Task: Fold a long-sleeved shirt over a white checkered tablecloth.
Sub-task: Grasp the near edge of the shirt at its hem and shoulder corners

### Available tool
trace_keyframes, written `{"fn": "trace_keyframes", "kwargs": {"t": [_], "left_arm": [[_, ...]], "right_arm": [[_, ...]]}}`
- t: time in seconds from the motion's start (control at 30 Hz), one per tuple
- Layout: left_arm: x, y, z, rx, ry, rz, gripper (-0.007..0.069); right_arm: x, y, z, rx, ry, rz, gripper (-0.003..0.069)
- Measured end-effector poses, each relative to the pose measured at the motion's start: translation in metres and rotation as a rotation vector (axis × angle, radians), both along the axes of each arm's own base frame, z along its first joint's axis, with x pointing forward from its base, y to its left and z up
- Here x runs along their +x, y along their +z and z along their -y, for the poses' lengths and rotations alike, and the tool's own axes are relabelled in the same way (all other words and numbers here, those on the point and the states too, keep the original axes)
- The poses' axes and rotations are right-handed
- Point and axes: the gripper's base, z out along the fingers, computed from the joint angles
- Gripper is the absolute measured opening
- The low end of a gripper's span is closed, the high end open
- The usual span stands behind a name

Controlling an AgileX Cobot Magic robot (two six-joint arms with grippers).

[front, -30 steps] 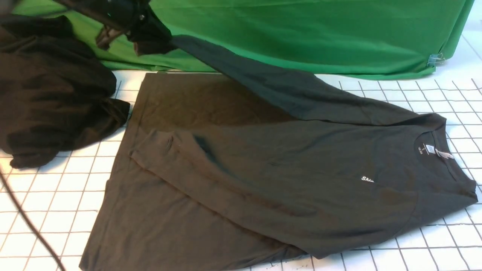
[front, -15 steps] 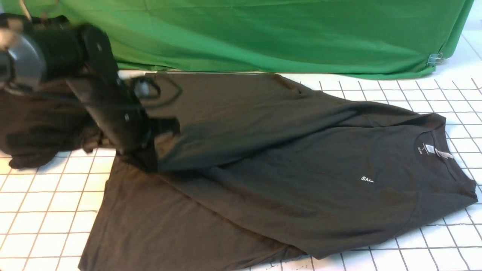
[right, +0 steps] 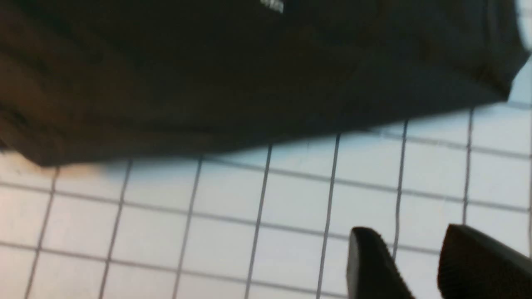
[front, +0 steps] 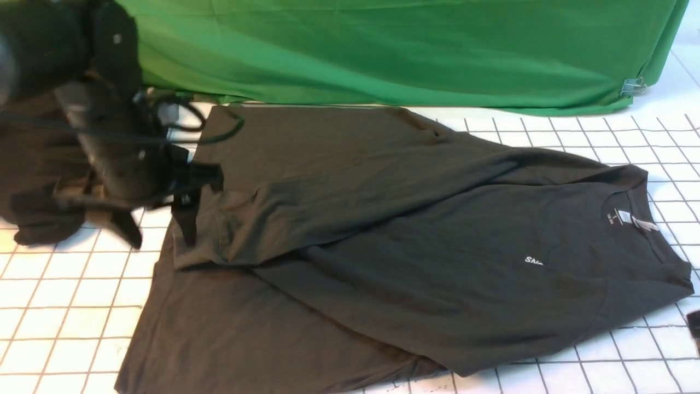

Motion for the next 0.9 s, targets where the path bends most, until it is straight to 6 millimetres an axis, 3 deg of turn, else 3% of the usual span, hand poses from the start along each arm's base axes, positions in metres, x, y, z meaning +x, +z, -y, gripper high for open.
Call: {"fn": "trace_keyframes", "kwargs": {"t": [0.07,0.13,0.27,0.63,0.9], "left_arm": [[-0.014,-0.010,0.002,0.011,-0.002,-0.049,0.0489],[-0.040,-0.034,0.002,0.057,0.014,-0.150,0.0495],[-0.058,-0.061,-0.002,0.073,0.045,-0.178,0.0481],[-0.067,-0.083,-0.008,0.074,0.045,-0.138,0.0390],[-0.075,-0.093,-0.010,0.062,0.082,-0.105,0.0402]], "right_arm": [[0.002,-0.003,0.000,-0.003,0.000,-0.025,0.0239],[0.007,-0.010,-0.001,-0.009,0.000,-0.068,0.0239],[0.016,-0.018,-0.002,-0.013,0.000,-0.092,0.0240],[0.021,-0.024,-0.003,-0.021,0.006,-0.125,0.0241],[0.021,-0.025,-0.003,-0.030,0.020,-0.133,0.0241]]}}
